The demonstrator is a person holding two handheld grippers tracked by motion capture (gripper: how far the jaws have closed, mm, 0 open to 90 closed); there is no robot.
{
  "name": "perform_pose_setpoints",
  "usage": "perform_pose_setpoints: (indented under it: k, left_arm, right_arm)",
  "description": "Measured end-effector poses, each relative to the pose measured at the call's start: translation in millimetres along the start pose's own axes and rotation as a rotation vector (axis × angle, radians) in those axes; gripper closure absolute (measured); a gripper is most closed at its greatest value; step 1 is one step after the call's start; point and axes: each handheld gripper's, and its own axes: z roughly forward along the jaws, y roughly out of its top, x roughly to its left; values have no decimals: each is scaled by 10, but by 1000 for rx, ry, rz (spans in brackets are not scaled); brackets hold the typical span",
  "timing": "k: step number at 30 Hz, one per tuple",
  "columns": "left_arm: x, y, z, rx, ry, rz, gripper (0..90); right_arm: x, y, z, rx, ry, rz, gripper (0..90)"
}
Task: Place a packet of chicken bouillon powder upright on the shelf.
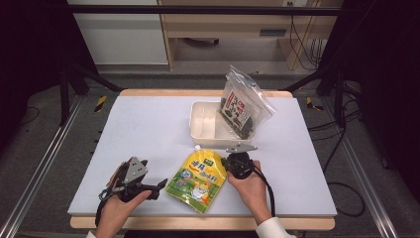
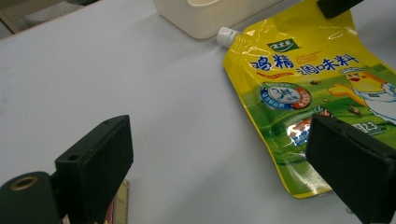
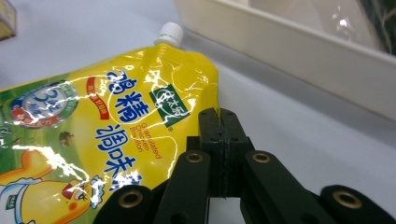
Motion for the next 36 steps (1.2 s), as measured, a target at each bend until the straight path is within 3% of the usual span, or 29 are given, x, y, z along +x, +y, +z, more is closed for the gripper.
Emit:
perform_pose_setpoints:
  k: [8,16,25,36]
  left_arm:
    - [20,3,4,-1,-12,-4,76]
    - [84,100,27,32,-76,6,85]
    - [238,451,-21,62,-111,69,89]
    - [352,869,-103,70,-91,137,100]
  right_arm:
    - [-17,232,-141,-47,59,-45,900]
    - [-52,557,-240,-60,89,-102,900]
    - [-52,869,-361,-99,146,-115,900]
    - [17,1064,-566,-159,191,-150,900]
